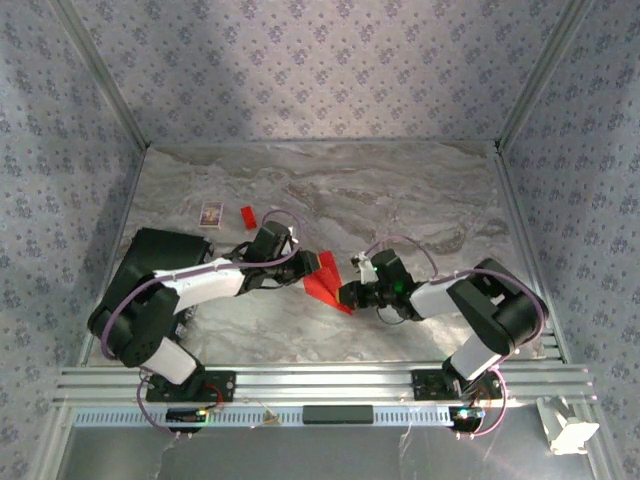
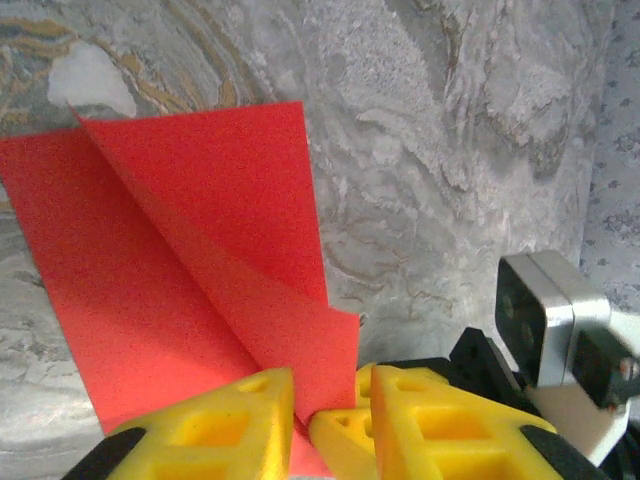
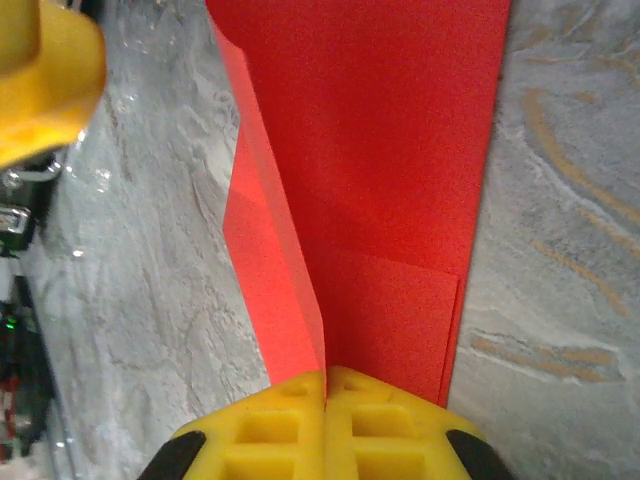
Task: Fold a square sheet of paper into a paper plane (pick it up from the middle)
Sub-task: Fourth fold the wing at the center of the table.
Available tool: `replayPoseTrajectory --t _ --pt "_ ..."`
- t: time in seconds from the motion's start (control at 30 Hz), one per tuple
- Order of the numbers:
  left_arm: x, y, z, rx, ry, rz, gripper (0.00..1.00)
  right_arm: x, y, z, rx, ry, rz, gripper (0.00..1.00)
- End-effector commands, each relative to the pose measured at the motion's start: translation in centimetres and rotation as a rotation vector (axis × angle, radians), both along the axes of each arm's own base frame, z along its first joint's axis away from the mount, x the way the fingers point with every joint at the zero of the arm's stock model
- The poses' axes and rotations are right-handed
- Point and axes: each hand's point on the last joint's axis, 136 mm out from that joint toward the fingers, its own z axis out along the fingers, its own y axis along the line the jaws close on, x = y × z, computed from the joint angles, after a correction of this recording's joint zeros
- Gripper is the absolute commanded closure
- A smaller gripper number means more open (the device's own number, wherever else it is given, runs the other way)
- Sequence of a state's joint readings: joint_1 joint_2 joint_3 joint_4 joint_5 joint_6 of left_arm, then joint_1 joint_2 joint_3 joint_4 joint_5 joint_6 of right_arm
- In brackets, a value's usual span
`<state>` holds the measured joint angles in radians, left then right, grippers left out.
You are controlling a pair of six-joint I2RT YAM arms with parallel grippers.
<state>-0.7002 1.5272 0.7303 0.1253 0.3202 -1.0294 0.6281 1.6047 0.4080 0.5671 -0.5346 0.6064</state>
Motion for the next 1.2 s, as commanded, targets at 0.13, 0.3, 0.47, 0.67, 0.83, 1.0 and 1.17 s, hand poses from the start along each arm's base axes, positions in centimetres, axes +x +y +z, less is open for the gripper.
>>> replayPoseTrajectory --t 0.13,0.3,0.47,0.67,0.83,1.0,1.17 --pt "0.3 -1.3 0.1 -0.036 -0.002 -0.047 0.81 -0.1 0.7 -0.3 0.085 0.189 -0.044 1.00" --pt "0.6 -2.4 -0.1 -0.052 0.005 -0.073 0.83 0.0 -0.1 -0.8 0.079 0.217 -0.094 1.00" --pt "1.1 -3.6 -0.6 -0.064 0.013 -0.091 0.84 -0.2 -0.7 -1.1 0.060 0.217 -0.119 1.00" --pt "1.4 -4.6 -1.7 -0.062 0.034 -0.109 0.85 -0.2 -1.0 -1.3 0.047 0.218 -0.150 1.00" --pt "1.5 -4.9 -2.5 -0.059 0.045 -0.114 0.85 -0.3 -1.1 -1.5 0.036 0.217 -0.171 0.98" --pt "1.5 -5.1 -2.8 -0.056 0.046 -0.118 0.85 -0.2 -1.4 -1.4 0.015 0.217 -0.189 0.93" --pt "1.6 -5.4 -2.7 -0.065 0.040 -0.126 0.85 -0.3 -1.1 -1.3 0.017 0.221 -0.187 0.93"
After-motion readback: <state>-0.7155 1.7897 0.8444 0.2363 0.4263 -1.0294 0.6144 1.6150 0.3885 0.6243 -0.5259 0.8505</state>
